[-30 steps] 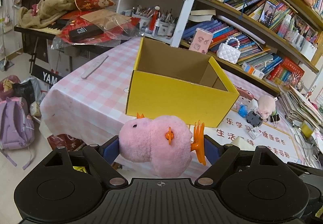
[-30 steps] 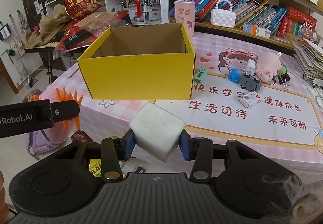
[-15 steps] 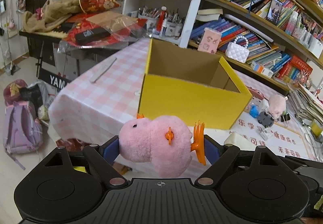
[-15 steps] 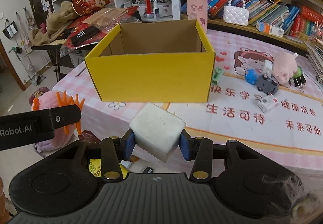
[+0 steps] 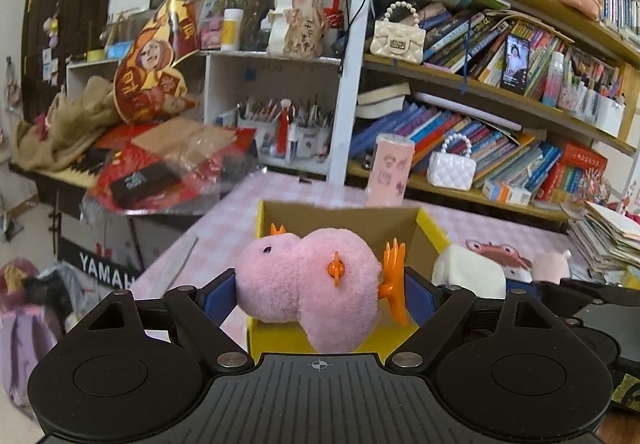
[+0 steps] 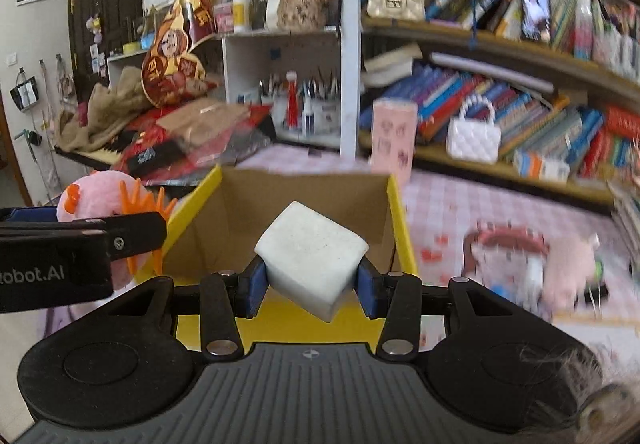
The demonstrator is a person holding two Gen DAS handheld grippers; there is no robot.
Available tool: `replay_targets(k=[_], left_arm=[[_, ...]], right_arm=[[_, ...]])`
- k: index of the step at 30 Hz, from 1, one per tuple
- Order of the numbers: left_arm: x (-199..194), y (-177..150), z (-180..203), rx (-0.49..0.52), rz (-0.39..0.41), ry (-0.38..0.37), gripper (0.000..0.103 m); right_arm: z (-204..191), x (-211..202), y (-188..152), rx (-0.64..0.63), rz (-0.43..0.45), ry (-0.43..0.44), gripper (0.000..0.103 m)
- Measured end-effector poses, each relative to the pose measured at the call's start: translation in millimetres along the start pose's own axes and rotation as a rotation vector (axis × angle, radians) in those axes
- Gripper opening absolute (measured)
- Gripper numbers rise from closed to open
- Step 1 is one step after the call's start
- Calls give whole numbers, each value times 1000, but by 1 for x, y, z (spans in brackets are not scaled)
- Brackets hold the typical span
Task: Organize objects
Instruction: 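Carry the chick and foam cube over the yellow box with both tools, then open both tools to drop the chick and cube into the box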
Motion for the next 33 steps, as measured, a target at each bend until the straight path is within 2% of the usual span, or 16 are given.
replay_targets(k=[6,13,18,26,33], left_arm=[[46,18,-9,4,-22,15,86],[105,13,-15,33,-109,41,86],[134,7,-19,43,-162,57,86],[162,0,-27,46,-231,85,86],[179,-5,-27,55,-277,98,86]], right_arm=[[3,50,19,-49,4,2,43],[-10,109,10,-204,-49,69,43],[-21,143,3,-313,-105,132,43],[-27,170,2,-414,-156,191,43],[-31,181,-4,-452,-247,227,43]])
Point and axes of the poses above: each gripper's, at about its wrist camera, not at the fingertips, and x roughly the way its jaws point, z to its right, y to its top, the point moved 9 cm from there along x, roughly the way its jaws point, and after that the axes turned 13 degrees about -y, right-handed, at the moved point
